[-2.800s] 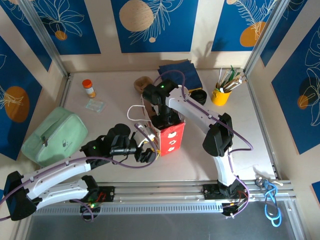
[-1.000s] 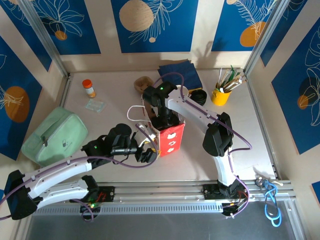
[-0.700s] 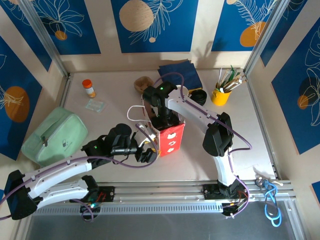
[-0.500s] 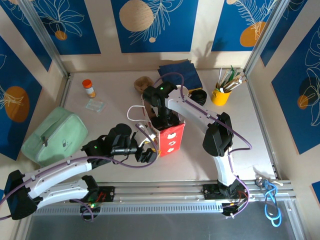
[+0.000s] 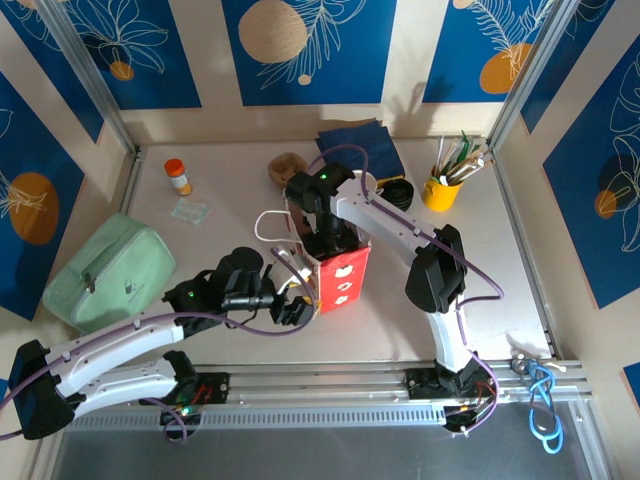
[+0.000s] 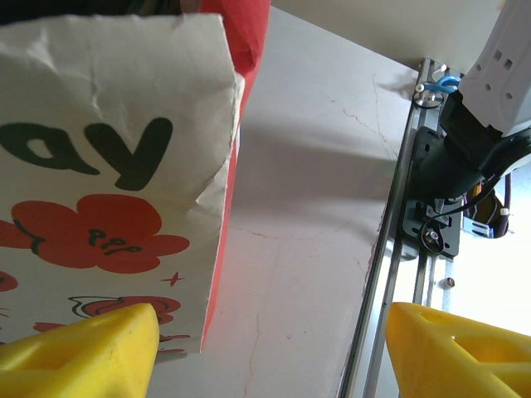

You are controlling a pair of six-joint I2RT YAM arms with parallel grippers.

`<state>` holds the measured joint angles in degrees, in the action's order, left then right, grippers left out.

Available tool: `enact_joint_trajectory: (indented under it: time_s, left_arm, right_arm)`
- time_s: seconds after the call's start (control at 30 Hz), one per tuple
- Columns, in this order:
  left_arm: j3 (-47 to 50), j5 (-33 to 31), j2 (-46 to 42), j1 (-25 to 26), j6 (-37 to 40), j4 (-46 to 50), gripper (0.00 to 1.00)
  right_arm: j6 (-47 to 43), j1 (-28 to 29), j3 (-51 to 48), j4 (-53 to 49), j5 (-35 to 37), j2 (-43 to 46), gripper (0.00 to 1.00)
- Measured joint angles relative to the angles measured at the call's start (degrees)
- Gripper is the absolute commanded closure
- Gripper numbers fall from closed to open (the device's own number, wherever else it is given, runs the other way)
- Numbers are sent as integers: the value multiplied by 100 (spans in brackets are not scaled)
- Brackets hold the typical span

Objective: Pack the takeout coffee

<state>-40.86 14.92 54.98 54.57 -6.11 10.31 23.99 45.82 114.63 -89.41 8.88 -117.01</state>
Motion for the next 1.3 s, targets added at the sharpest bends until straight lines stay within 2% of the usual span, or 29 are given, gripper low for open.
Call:
enact_joint_trajectory:
  time_s: [1.3]
  left_arm:
    - [0, -2, -7, 37, -48, 0, 28]
  right_arm:
    - [-4, -151, 0, 162, -125, -195, 38]
